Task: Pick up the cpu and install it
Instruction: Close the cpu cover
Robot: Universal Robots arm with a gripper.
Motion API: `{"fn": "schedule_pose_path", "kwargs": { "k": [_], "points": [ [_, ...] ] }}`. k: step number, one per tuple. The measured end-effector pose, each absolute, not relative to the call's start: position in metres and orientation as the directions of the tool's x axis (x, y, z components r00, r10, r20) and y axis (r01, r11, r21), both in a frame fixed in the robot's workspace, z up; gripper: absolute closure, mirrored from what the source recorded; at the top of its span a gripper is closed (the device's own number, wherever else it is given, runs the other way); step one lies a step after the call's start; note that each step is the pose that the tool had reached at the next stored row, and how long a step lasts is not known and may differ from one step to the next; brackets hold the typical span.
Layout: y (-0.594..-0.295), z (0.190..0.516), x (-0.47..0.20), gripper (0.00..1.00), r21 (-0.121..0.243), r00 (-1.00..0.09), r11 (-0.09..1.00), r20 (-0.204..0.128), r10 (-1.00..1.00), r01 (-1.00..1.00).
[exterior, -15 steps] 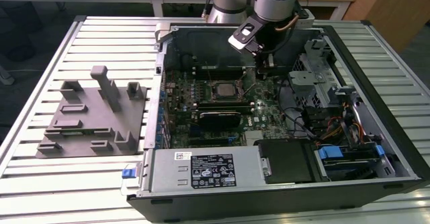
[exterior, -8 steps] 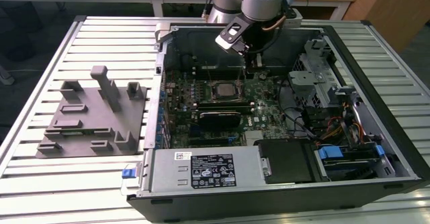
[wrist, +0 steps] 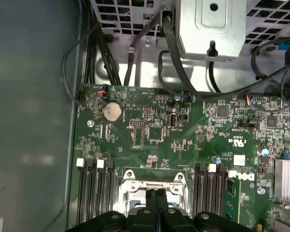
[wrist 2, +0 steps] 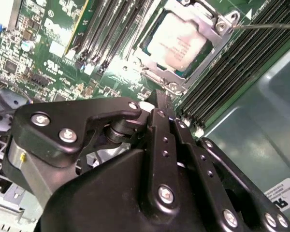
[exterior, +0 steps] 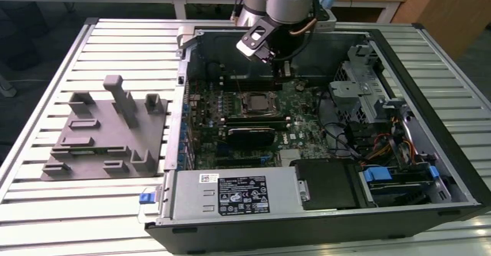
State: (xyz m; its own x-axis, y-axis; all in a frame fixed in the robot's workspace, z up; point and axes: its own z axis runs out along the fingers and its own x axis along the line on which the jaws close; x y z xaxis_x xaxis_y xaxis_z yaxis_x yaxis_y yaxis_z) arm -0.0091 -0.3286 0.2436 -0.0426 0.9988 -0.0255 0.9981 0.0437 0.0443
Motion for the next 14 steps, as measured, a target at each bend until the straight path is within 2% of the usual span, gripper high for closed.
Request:
{"fn": "schedule_pose_path", "kwargs": {
  "k": [3,6,14],
  "points": [
    [-0.3286,0.2436,-0.0092,0.89,0.043,-0.043,0.044,-0.026,0.999,0.998],
    [-0.3286,0.2431,-0.0090,0.89,0.018,-0.043,0.044,-0.024,0.999,0.999],
    [-0.3287,0.2420,-0.0131,0.89,0.016,-0.043,0.044,-0.024,0.999,0.999]
  ]
}}
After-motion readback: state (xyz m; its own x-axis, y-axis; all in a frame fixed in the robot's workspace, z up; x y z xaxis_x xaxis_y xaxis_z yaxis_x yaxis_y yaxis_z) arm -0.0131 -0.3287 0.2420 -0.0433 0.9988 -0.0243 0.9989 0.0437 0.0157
